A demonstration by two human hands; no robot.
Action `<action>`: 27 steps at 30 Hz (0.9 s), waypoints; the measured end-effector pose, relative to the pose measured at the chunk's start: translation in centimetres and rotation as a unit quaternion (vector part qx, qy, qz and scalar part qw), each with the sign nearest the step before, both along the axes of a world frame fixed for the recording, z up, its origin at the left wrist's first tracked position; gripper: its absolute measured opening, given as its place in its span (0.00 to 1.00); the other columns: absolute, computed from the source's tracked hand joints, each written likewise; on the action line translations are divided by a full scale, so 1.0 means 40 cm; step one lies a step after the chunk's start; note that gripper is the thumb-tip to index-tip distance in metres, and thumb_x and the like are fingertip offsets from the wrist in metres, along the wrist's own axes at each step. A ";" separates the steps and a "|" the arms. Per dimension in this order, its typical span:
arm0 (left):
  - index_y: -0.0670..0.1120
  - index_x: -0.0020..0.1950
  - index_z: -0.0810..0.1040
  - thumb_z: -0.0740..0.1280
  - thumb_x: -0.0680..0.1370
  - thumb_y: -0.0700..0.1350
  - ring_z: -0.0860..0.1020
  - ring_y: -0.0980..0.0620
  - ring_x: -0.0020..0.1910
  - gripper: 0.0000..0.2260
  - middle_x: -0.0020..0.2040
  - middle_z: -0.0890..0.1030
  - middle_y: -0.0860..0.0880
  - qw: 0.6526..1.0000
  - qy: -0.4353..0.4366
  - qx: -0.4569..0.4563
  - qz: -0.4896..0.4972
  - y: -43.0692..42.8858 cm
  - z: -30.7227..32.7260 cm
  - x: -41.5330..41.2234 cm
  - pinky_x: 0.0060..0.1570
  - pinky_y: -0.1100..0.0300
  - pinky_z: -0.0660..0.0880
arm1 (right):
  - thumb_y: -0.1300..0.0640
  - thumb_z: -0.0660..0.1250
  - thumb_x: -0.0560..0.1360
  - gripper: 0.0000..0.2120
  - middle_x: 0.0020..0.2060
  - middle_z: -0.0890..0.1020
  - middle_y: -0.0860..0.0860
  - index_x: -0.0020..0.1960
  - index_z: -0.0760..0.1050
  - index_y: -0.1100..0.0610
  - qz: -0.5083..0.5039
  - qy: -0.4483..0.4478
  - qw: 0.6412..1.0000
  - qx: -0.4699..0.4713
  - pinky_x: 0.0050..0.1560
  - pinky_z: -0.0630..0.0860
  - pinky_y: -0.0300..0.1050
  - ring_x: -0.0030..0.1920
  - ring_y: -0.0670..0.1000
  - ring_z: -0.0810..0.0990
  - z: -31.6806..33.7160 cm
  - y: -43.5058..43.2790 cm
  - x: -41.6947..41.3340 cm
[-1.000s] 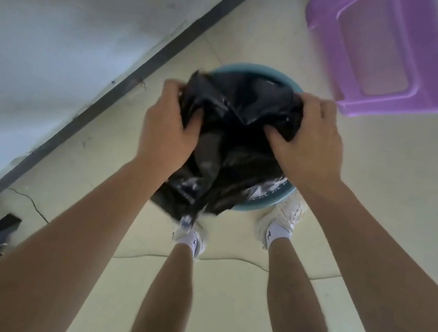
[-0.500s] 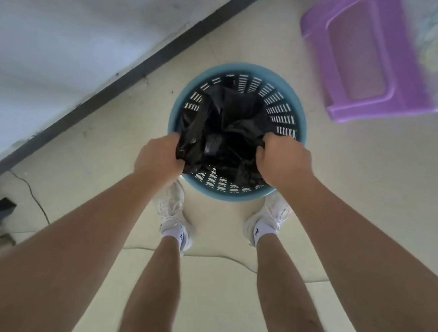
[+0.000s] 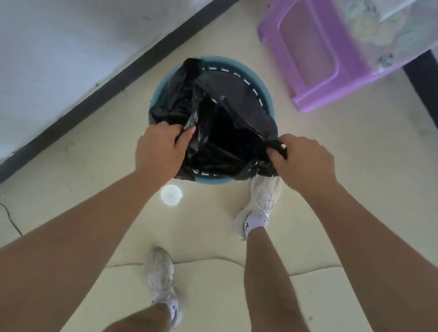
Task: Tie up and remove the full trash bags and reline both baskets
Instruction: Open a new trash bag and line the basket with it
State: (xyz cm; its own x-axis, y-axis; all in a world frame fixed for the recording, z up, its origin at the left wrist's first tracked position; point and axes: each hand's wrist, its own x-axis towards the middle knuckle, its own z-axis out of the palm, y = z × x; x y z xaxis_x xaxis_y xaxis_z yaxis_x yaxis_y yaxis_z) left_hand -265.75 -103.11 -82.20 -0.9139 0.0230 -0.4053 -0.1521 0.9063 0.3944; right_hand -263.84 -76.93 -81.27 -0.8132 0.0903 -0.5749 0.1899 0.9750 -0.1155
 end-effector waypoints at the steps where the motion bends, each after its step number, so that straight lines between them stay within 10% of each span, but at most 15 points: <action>1: 0.43 0.42 0.76 0.58 0.83 0.53 0.76 0.41 0.37 0.18 0.37 0.77 0.44 1.000 0.018 -0.002 0.009 -0.004 -0.006 0.001 0.36 0.50 0.72 | 0.39 0.56 0.80 0.18 0.46 0.80 0.52 0.55 0.77 0.49 0.008 -0.004 1.000 0.011 0.40 0.69 0.46 0.48 0.59 0.79 -0.002 -0.003 0.015; 12: 0.42 0.52 0.70 0.58 0.82 0.52 0.73 0.46 0.44 0.13 0.49 0.76 0.43 0.978 0.056 0.039 0.200 -0.118 -0.162 -0.010 0.42 0.55 0.65 | 0.46 0.50 0.83 0.21 0.55 0.74 0.61 0.61 0.73 0.59 -0.096 0.101 0.990 0.020 0.48 0.71 0.54 0.53 0.67 0.78 -0.213 -0.103 -0.015; 22: 0.50 0.34 0.69 0.50 0.84 0.58 0.68 0.47 0.31 0.23 0.34 0.70 0.51 0.951 0.282 -0.124 0.032 -0.015 -0.356 -0.146 0.40 0.53 0.61 | 0.44 0.50 0.83 0.23 0.52 0.75 0.60 0.55 0.80 0.55 0.030 0.218 0.973 0.063 0.45 0.71 0.51 0.51 0.64 0.78 -0.378 -0.063 -0.134; 27: 0.48 0.37 0.69 0.54 0.83 0.56 0.72 0.45 0.36 0.19 0.37 0.71 0.51 0.945 0.320 -0.046 0.044 -0.018 -0.361 -0.165 0.40 0.52 0.66 | 0.42 0.49 0.83 0.21 0.59 0.72 0.59 0.62 0.75 0.52 0.057 0.246 0.965 0.066 0.52 0.74 0.56 0.52 0.65 0.79 -0.362 -0.064 -0.142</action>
State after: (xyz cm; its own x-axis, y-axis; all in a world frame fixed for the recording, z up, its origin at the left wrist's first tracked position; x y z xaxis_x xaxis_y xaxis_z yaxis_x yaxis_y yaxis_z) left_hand -272.36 -103.82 -96.64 -0.9693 -0.0735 0.2346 0.0141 0.9361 0.3514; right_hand -269.51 -79.48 -95.75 -0.9938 0.0300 -0.1069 0.0342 0.9987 -0.0370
